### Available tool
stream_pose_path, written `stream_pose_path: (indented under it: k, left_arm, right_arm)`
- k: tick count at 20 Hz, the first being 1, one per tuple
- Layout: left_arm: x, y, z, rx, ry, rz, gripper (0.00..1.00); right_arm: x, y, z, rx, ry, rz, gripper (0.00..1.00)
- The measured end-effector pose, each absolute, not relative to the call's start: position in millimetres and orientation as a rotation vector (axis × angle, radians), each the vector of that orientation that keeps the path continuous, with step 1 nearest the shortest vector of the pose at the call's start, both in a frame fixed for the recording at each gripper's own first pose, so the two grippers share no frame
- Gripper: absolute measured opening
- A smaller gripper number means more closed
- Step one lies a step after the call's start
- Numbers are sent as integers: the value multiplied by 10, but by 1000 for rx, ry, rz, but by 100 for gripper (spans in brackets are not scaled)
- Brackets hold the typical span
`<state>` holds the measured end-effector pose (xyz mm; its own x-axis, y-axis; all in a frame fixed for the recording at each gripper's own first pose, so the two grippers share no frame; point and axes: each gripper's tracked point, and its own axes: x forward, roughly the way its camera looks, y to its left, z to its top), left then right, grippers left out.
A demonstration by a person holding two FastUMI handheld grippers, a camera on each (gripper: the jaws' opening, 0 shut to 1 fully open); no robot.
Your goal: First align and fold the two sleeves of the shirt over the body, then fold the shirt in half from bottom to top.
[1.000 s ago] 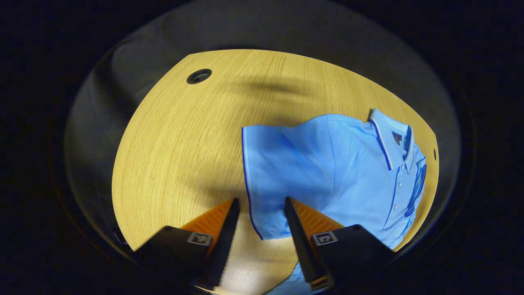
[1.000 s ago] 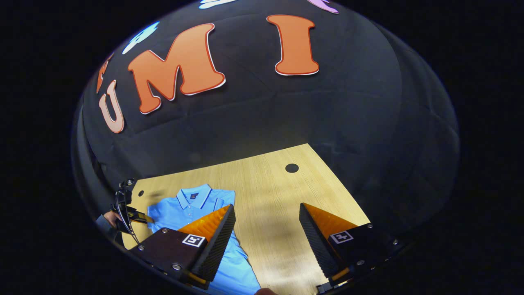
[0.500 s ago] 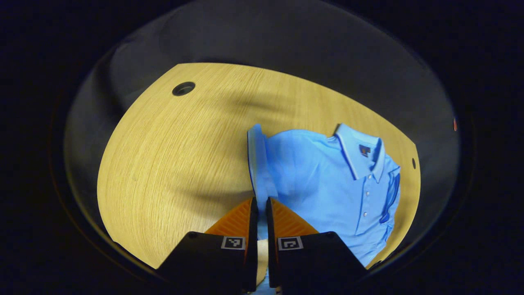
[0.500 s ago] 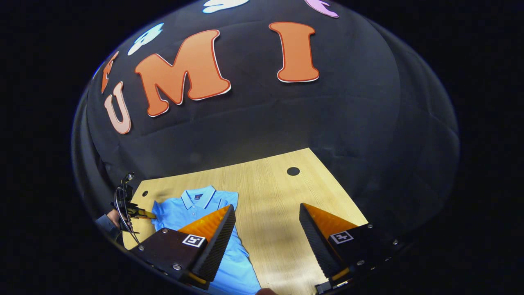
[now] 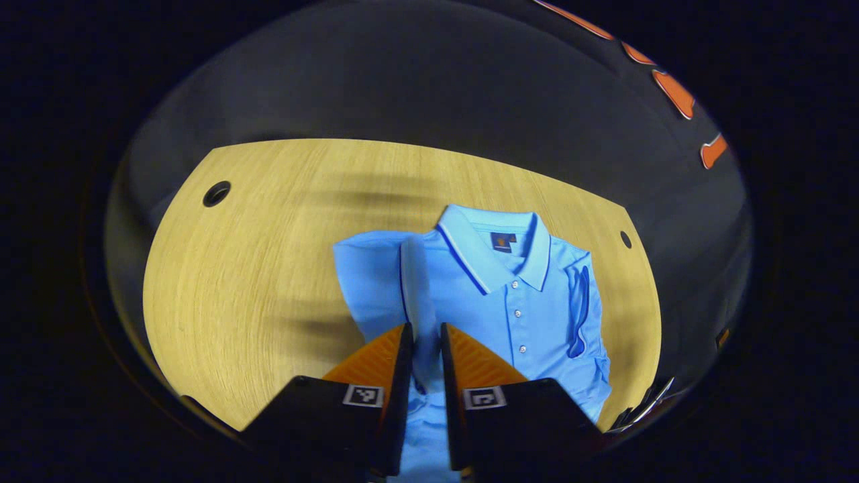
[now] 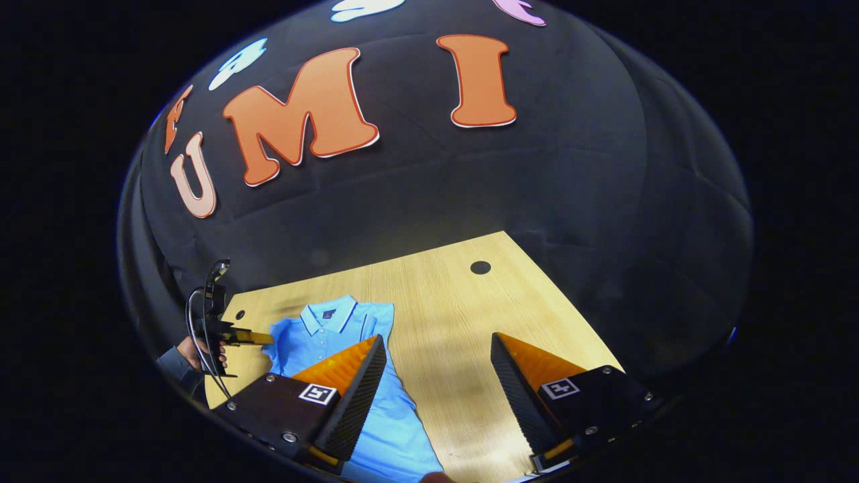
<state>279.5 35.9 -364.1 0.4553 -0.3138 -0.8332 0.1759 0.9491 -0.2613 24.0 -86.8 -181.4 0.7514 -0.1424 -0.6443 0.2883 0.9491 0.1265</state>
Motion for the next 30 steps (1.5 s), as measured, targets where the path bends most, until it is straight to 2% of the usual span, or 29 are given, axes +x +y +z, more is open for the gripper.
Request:
stream_pose_path:
  k: [2, 4, 10, 15, 24, 30]
  left_arm:
    - [2676, 206, -3634, -148, 1067, -365, 61]
    - [2565, 237, -3667, -122, 1064, -357, 100]
    - [2030, 537, -3367, -81, 988, -270, 100]
    - [1188, 697, -3215, -101, 972, -228, 100]
    - [-210, 898, -3400, -70, 1007, -188, 100]
    - [-811, 924, -3641, -37, 1027, -178, 100]
  right_arm:
    - [139, -848, -1810, 227, 682, -247, 95]
    - [45, -826, -1826, 227, 693, -245, 95]
    - [-259, -582, -1916, 215, 719, -160, 95]
    - [-630, -297, -2149, 213, 776, -54, 95]
    - [-1415, 69, -2698, 179, 896, 65, 96]
    - [-1878, 62, -3165, 159, 983, 58, 96]
